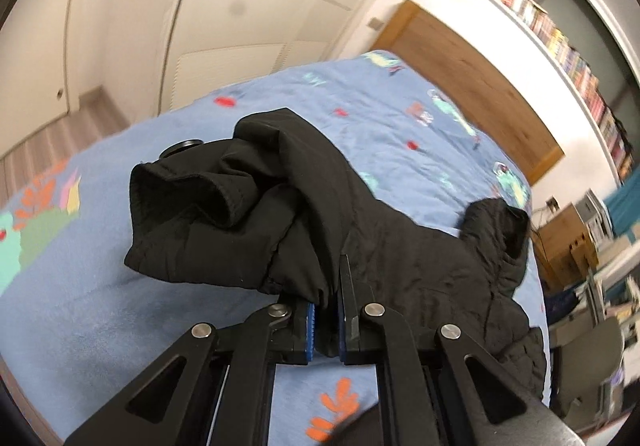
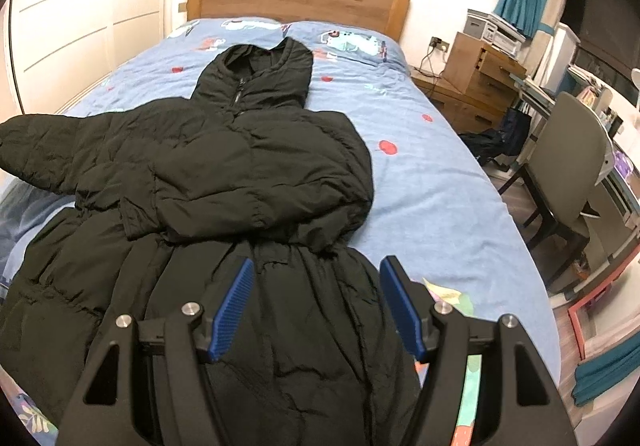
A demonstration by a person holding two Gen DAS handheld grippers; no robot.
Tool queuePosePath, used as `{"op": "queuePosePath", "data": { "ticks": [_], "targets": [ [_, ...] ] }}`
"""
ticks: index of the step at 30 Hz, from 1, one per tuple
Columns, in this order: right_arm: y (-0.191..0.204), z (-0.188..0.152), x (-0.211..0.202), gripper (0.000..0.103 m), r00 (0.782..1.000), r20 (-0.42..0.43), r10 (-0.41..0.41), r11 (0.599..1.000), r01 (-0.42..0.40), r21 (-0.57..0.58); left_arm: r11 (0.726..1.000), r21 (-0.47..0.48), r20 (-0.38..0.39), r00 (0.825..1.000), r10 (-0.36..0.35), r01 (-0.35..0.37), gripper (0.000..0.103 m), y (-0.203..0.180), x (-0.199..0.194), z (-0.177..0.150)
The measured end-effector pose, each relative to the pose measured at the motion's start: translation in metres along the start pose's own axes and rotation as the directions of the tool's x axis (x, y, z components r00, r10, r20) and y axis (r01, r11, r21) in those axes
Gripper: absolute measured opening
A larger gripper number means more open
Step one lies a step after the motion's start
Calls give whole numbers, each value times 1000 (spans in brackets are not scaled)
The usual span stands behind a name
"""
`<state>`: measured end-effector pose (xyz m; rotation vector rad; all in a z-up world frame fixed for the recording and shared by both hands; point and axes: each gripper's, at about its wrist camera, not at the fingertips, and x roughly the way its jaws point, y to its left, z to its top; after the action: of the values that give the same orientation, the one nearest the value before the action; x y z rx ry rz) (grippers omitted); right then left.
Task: Fold large clothes
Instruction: 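Lift the sleeve across the coat body and open the left gripper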
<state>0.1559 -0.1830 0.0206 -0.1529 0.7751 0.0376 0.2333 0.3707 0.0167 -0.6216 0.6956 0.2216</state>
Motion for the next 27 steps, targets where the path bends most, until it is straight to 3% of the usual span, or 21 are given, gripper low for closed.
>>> {"op": "queuePosePath", "data": {
  "ticks": [12,17,27],
  "targets": [
    [-47,-14,-20,64,999,32,-7,996,5,85,975,193,-4,994,-109,108,7,-114,-25,-33],
    [-65,-20,-25,64,999,39,-11,993,6,120,953,269,-41,990,-137,143,7,-163,-16,-57],
    [-96,-37,-22,64,1000,23,-18,986,14,168,913,363,-122,981,-148,183,7,-218,13,-108]
  ]
}}
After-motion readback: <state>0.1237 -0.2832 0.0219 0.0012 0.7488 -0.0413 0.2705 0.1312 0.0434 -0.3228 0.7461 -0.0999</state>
